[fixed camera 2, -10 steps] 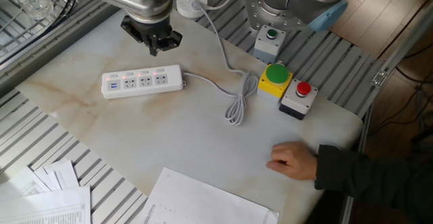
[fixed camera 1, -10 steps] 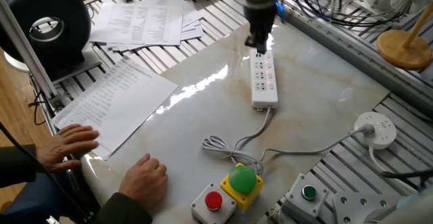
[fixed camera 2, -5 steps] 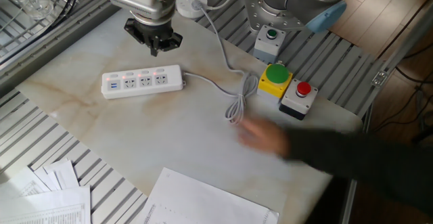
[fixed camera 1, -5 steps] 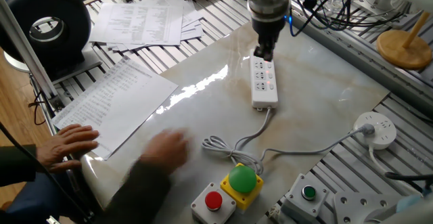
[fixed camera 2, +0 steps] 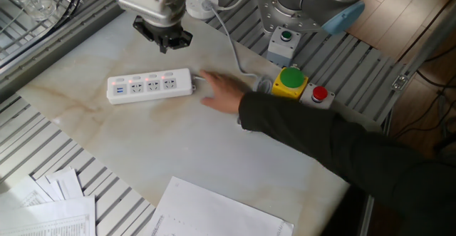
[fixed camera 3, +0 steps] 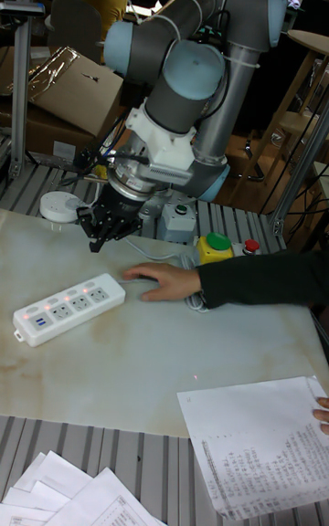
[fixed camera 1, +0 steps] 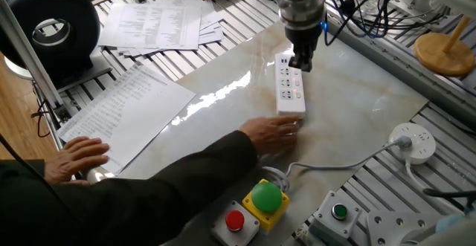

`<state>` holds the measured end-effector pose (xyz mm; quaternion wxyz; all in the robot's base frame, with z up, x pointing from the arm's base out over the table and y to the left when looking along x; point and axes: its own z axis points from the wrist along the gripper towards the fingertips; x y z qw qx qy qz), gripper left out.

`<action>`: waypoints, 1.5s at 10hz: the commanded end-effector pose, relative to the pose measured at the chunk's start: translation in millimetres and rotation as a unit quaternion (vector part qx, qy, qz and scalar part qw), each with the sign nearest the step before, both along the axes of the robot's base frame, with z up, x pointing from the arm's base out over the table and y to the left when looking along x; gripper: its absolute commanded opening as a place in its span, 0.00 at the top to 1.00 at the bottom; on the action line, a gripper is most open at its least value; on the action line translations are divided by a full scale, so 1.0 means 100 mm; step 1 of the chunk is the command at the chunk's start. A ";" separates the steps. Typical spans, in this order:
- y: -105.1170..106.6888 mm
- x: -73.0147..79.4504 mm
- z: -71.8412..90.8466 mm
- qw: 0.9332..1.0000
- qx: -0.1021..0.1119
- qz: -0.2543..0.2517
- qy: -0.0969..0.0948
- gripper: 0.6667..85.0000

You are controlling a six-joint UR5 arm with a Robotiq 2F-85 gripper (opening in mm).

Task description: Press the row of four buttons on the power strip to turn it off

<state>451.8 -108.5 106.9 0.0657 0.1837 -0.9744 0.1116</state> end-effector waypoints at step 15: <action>0.60 0.34 -0.69 0.993 0.011 -0.092 -0.074 1.00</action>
